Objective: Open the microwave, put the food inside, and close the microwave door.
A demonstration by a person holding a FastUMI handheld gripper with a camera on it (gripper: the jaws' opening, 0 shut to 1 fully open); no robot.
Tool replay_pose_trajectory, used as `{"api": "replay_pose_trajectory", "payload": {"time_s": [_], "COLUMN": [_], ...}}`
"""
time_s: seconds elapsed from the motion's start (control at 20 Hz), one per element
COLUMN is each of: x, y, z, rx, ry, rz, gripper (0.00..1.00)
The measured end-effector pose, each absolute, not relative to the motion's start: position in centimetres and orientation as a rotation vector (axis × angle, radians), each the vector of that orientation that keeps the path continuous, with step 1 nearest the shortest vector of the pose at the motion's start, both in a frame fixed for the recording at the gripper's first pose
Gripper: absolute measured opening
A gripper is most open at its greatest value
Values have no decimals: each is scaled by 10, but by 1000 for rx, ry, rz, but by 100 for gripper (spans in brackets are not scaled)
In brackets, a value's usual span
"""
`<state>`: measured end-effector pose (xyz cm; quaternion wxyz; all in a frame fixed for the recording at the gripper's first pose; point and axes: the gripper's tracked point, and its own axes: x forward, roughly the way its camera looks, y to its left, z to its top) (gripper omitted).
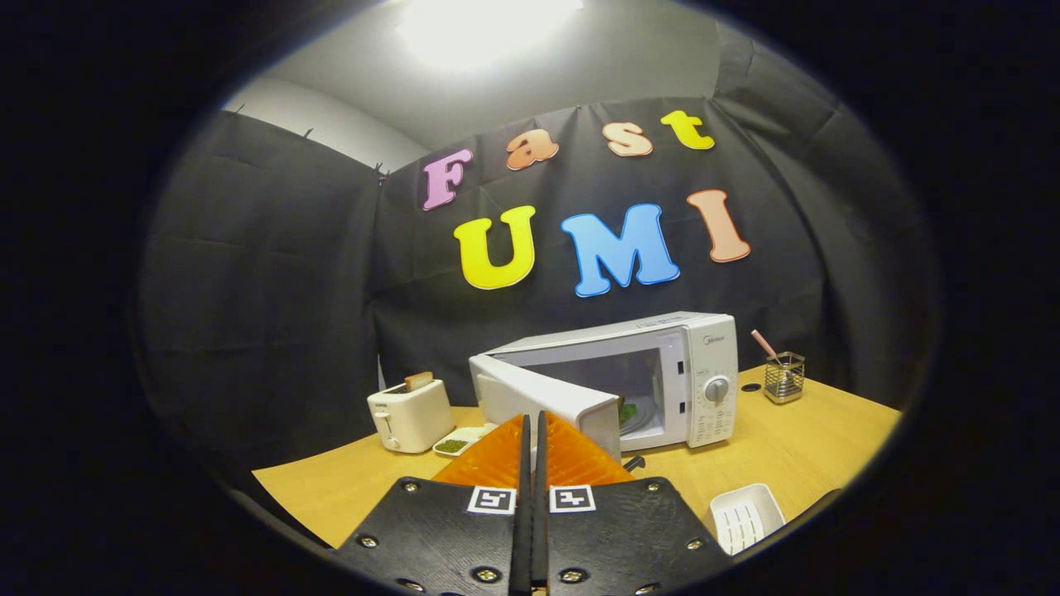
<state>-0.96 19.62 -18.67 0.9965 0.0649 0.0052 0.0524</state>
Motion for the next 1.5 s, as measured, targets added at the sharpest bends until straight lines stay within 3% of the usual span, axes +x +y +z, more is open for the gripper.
{"api": "replay_pose_trajectory", "payload": {"time_s": [0.7, 1.5], "x": [64, 159], "y": [105, 60], "z": [-190, -193], "rx": [92, 119], "ry": [55, 126], "rz": [-64, -125], "gripper": [1, 1]}}
